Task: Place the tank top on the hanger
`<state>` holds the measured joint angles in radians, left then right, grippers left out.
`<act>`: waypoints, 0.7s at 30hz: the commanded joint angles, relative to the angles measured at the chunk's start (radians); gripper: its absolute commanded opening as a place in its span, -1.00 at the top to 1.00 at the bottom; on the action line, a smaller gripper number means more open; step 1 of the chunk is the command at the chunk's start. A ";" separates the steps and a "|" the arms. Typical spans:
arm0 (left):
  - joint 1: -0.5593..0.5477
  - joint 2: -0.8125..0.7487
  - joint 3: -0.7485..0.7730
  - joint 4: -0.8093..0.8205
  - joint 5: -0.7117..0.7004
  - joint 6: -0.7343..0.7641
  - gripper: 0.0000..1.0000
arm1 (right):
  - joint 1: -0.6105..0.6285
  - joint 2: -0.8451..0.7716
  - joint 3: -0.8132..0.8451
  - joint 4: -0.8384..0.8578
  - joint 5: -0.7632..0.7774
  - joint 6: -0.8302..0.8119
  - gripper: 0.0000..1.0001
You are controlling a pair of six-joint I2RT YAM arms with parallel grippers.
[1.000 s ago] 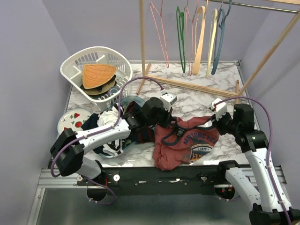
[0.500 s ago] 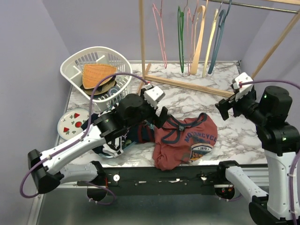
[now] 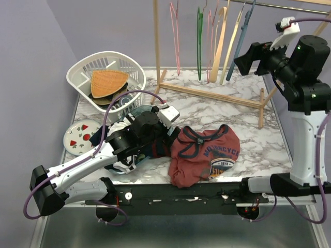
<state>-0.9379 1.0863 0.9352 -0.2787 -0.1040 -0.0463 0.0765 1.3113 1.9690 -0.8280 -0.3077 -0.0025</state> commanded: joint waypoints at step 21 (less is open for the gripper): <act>0.016 -0.023 -0.003 0.013 -0.054 0.036 -0.97 | -0.004 0.218 0.091 0.135 0.179 0.154 -0.67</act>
<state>-0.9283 1.0798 0.9352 -0.2787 -0.1417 -0.0254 0.0765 1.5169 2.0571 -0.7246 -0.1627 0.1394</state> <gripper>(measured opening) 0.987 0.840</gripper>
